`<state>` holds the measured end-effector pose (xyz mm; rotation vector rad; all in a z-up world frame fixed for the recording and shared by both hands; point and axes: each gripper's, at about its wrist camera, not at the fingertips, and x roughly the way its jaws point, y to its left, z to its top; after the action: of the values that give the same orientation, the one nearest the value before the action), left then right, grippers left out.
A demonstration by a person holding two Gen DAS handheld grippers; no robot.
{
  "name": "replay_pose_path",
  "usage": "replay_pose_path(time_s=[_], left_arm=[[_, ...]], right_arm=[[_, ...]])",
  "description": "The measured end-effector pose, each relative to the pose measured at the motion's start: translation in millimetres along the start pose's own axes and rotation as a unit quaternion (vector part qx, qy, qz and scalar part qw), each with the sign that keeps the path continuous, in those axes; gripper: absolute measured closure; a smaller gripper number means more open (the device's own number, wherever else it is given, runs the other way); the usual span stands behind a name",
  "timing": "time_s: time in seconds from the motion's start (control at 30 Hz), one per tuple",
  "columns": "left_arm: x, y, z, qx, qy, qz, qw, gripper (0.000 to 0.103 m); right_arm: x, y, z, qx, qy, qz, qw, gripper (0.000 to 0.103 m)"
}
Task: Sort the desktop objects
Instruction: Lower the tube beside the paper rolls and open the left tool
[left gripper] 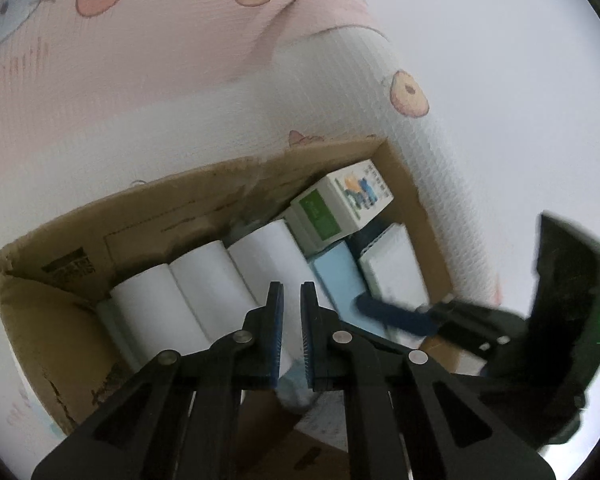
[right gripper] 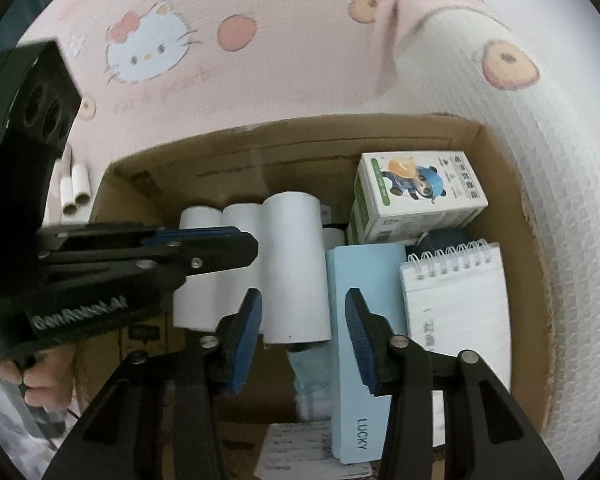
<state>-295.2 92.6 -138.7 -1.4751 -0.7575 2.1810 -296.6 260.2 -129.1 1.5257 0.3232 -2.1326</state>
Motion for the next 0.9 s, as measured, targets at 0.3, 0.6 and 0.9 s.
replay_pose_path(time_s=[0.3,0.6,0.9], left_arm=[[21,-10,3,0.021,0.036,0.054,0.9977,0.094],[32,-6,1,0.020,0.050,0.085,0.9949,0.094],[24,-7,-7,0.010,0.002,0.081,0.9967,0.093]], right_arm=[[17,11,-1,0.033,0.040,0.003,0.999,0.083],[23,12,3,0.015,0.042,-0.002,0.999,0.082],[29,18,8,0.011,0.028,-0.012,0.999,0.081]])
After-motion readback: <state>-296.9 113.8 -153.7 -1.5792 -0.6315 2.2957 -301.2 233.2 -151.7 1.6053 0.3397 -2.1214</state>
